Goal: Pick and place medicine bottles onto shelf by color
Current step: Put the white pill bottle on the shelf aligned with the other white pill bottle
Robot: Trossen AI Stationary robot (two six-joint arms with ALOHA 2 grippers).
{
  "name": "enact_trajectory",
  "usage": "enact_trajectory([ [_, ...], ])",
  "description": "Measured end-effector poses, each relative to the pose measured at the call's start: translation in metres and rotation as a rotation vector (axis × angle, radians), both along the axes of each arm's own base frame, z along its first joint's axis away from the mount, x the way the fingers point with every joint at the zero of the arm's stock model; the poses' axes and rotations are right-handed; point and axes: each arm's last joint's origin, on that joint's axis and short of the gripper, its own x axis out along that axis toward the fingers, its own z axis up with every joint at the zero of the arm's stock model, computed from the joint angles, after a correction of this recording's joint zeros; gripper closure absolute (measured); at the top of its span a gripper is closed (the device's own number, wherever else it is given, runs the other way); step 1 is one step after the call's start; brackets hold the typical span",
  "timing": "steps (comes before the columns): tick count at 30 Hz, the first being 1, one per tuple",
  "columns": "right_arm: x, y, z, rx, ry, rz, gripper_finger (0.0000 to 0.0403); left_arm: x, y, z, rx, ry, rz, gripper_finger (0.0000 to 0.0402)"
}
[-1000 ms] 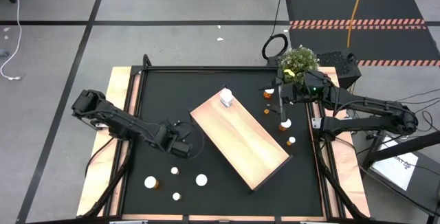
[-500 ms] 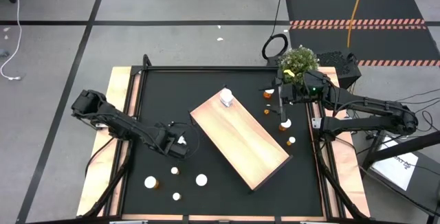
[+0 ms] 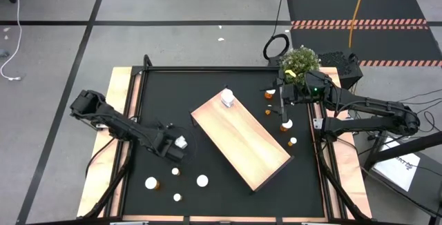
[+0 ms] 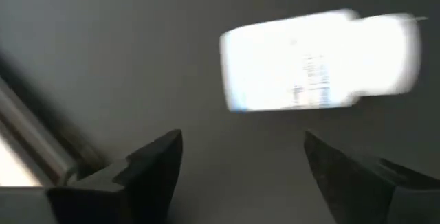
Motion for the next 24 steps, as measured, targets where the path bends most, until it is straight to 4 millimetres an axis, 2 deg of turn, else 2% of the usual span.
enact_trajectory([
  [4, 0.0, 0.0, 0.0, 0.0, 0.0, 0.0, 0.0119, 0.003, -0.01, 0.001, -0.018, -0.005, -0.191, 0.0114],
  [9, 0.0, 0.0, 0.0, 0.0, 0.0, 0.0, 0.0119, 0.002, -0.015, 0.001, 0.0, 0.098, -0.503, 0.0119],
  [19, 0.0, 0.0, 0.0, -0.001, 0.0, 0.0, 0.0119, 0.017, -0.022, 0.001, 0.049, -0.031, -0.681, 0.0115],
  [24, 0.0, 0.0, 0.0, -0.001, 0.0, 0.0, 0.0119, 0.024, -0.008, 0.002, 0.096, -0.089, -0.514, 0.0135],
])
